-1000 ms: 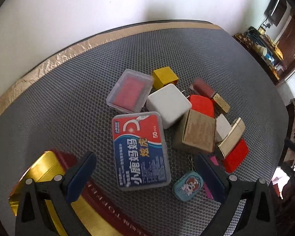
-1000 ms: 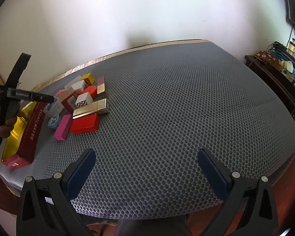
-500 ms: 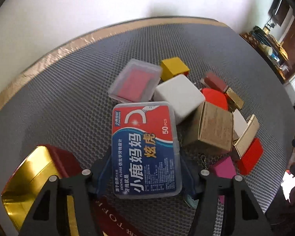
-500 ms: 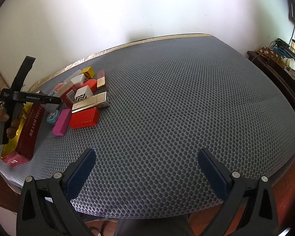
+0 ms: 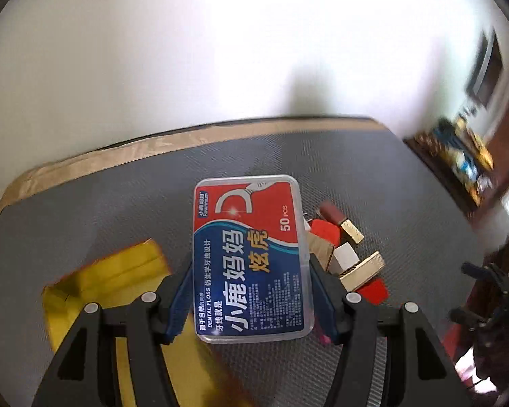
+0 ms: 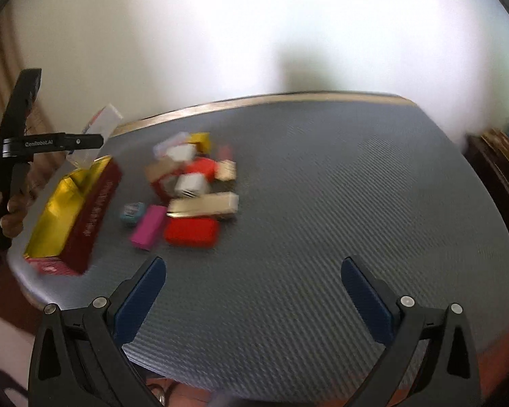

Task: Organize rigid objects
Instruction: 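Grasp the blue-and-red dental floss box with the left gripper, then carry the floss box into the tin with the left gripper while the right gripper grasps the tan cardboard cube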

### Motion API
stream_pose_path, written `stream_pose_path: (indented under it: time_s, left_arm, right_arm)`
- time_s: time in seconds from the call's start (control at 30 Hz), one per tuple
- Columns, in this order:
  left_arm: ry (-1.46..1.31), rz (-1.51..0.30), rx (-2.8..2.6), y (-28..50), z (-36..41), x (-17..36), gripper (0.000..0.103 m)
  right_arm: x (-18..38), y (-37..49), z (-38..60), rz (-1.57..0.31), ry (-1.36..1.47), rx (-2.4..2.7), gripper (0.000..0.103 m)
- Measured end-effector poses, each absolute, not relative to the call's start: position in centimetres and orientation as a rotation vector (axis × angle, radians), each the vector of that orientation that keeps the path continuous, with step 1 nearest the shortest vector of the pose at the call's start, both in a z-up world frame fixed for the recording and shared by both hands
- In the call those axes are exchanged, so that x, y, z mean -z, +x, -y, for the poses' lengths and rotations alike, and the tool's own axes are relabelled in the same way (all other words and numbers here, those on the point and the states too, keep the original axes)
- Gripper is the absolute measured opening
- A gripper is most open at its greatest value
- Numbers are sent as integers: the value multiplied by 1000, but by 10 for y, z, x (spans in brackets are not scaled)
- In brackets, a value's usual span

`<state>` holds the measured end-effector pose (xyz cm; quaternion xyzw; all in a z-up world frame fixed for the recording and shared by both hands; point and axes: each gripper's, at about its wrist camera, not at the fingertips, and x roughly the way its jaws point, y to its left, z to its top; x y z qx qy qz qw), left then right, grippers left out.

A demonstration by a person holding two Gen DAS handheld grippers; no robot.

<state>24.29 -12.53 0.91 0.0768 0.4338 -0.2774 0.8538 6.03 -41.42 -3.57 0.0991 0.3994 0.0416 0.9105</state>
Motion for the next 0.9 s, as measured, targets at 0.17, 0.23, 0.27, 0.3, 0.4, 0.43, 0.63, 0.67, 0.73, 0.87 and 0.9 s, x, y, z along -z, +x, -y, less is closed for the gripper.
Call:
stream_pose_path:
  time_s: [0.17,0.23,0.27,0.3,0.4,0.43,0.63,0.67,0.73,0.87,0.9]
  left_arm:
    - [109,-893,477,208,88,-27,62]
    - [121,-896,448,195,82,-29,62]
    - [124,-906,437,191,77,-28,62]
    - [124,-919,430,189,75,-27,62]
    - [98,-941,419,183,66,-22,62]
    - [87,-954,423,183,63,-19,62]
    - [70,-948,405,181,47,-13,62]
    - [68,-947,407,181,46,-13,62]
    - [61,-951,409,183,42,-10,62]
    - [61,-960,407,186,37,-4,62]
    - [64,-961,401,186,36,-2,63]
  right_arm:
    - [16,112,381,-830,140,-265,103]
    - [13,132,363,-839,83,-313,103]
    - [13,141,355,-847,60,-336,101]
    - [14,151,348,-863,43,-364,95]
    - [24,178,324,-929,-9,-433,80]
    - [27,184,318,-943,-29,-442,80]
    - [42,211,297,-1003,-108,-448,78]
    - [43,215,296,-1010,-115,-450,78]
    - [46,223,292,-1017,-143,-436,78]
    - [54,238,286,-1048,-176,-434,72]
    - [57,242,284,-1059,-183,-437,68]
